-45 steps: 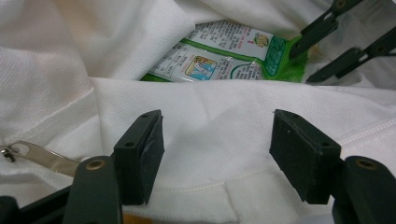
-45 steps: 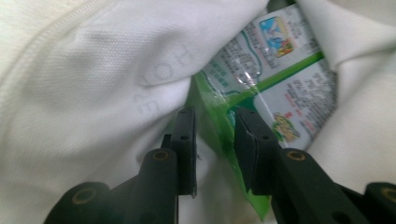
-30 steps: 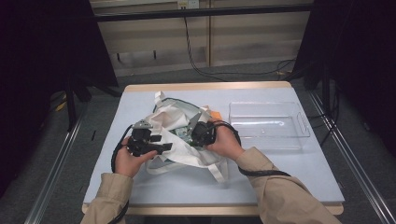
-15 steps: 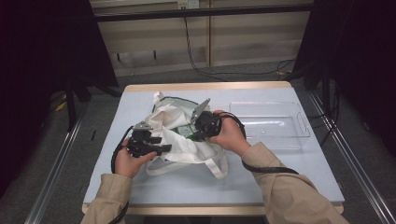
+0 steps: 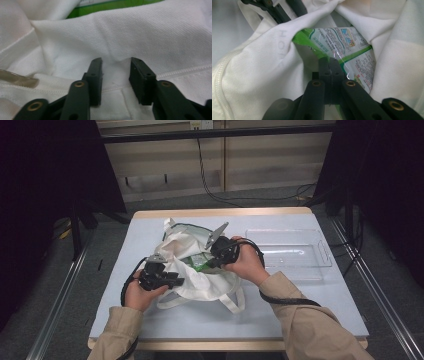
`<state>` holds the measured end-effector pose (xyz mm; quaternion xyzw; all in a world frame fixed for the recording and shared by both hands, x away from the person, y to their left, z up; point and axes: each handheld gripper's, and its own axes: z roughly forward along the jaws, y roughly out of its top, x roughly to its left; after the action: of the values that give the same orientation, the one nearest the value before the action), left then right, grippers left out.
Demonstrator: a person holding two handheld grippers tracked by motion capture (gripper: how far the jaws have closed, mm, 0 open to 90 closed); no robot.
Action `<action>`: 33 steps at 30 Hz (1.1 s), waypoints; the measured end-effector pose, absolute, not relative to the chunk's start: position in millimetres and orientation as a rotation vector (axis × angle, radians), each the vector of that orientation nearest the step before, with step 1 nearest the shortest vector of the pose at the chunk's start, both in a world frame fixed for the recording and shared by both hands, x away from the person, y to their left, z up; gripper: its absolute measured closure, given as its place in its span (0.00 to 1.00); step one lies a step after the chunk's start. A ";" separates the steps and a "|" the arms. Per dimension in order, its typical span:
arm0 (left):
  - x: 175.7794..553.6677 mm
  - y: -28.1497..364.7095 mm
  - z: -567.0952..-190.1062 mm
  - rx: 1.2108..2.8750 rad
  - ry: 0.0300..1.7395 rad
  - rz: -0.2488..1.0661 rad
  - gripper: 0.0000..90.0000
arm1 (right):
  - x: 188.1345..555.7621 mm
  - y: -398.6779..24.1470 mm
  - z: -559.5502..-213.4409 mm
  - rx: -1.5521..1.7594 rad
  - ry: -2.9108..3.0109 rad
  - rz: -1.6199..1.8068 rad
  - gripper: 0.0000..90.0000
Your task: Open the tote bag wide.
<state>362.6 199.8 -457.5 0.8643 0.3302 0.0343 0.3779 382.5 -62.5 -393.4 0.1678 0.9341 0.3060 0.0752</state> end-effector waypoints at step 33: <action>352.9 182.1 -418.7 2.097 0.722 0.192 0.91 | 365.8 -46.9 -364.2 0.562 2.817 0.984 0.83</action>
<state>352.9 182.1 -418.7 0.8449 0.2910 0.0774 0.4420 365.8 -46.9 -364.2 0.1849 0.9265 0.3236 0.0526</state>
